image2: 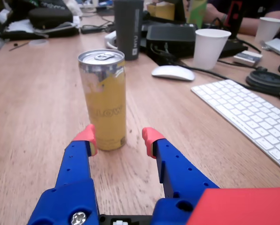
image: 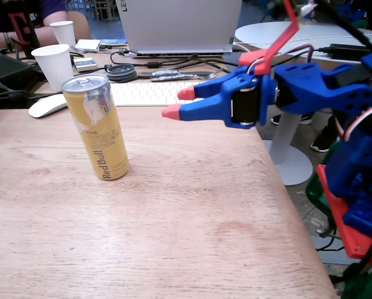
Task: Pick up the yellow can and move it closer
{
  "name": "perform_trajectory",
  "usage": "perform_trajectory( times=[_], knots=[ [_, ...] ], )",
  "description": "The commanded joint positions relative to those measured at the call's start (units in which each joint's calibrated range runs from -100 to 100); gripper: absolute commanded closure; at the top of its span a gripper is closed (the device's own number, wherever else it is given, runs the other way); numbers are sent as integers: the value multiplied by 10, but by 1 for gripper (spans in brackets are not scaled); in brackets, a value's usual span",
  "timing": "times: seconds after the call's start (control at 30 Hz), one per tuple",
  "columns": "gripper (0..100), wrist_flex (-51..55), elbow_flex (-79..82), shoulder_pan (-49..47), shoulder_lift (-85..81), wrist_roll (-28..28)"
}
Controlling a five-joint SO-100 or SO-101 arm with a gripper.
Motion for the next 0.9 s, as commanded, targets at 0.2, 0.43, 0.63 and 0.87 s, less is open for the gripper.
perform_trajectory(
  times=[0.2,0.43,0.63,0.87],
  knots=[
    [78,-23,-3,3,35,-2],
    [78,-24,-19,3,102,-2],
    [60,-26,-173,36,290,-2],
    [31,-120,-248,54,419,-2]
  ],
)
